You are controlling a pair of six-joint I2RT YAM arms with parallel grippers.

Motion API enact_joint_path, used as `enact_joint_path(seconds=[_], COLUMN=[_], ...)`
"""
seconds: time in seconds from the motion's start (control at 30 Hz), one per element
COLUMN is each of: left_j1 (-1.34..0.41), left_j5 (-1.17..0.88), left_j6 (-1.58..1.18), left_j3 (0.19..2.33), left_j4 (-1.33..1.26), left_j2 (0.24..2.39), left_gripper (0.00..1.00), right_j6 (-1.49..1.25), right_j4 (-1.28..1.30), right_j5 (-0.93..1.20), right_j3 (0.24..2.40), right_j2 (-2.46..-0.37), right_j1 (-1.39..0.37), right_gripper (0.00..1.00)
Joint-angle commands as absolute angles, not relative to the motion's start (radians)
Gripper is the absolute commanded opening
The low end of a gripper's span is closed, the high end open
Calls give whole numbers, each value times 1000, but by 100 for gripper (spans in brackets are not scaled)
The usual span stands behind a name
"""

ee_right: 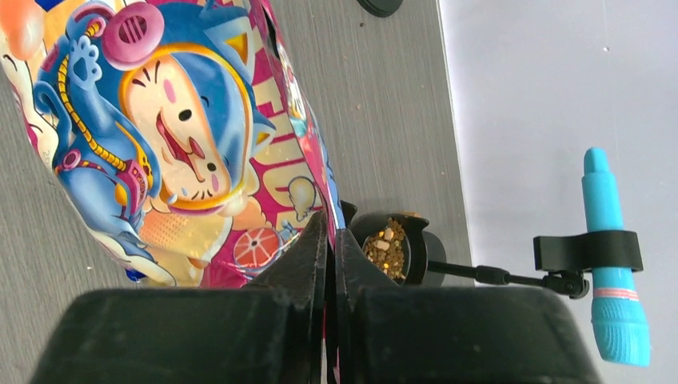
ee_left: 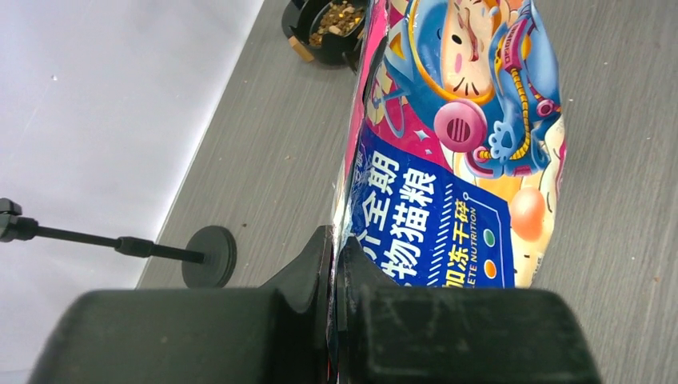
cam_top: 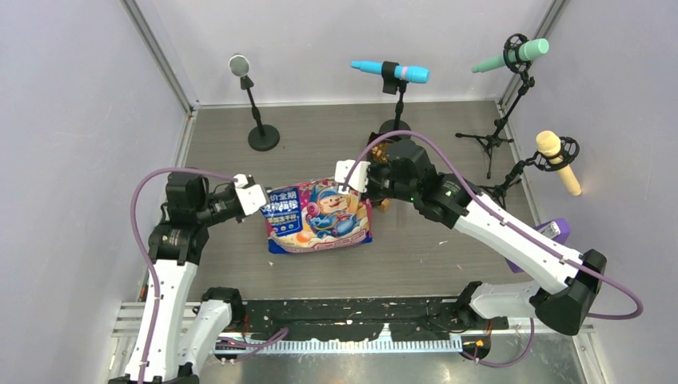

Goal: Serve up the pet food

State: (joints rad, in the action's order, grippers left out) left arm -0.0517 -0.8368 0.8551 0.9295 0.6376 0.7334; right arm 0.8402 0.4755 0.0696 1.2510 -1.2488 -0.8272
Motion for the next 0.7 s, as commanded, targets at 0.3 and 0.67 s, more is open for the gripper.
enact_joint_path(seconds=[0.3, 0.67], left_j1=[-41, -38], left_j5=[-862, -946], left_j6=[795, 688], left_j3=[985, 1184], left_j4=[661, 894], left_j2=[785, 951], left_gripper=[0, 43], right_j6=[851, 608], right_j4=[479, 537], right_j5=[-105, 169], right_j3=[1228, 1435], right_j2=[-1086, -1149], right_j1=[-688, -688], right_gripper=[9, 30])
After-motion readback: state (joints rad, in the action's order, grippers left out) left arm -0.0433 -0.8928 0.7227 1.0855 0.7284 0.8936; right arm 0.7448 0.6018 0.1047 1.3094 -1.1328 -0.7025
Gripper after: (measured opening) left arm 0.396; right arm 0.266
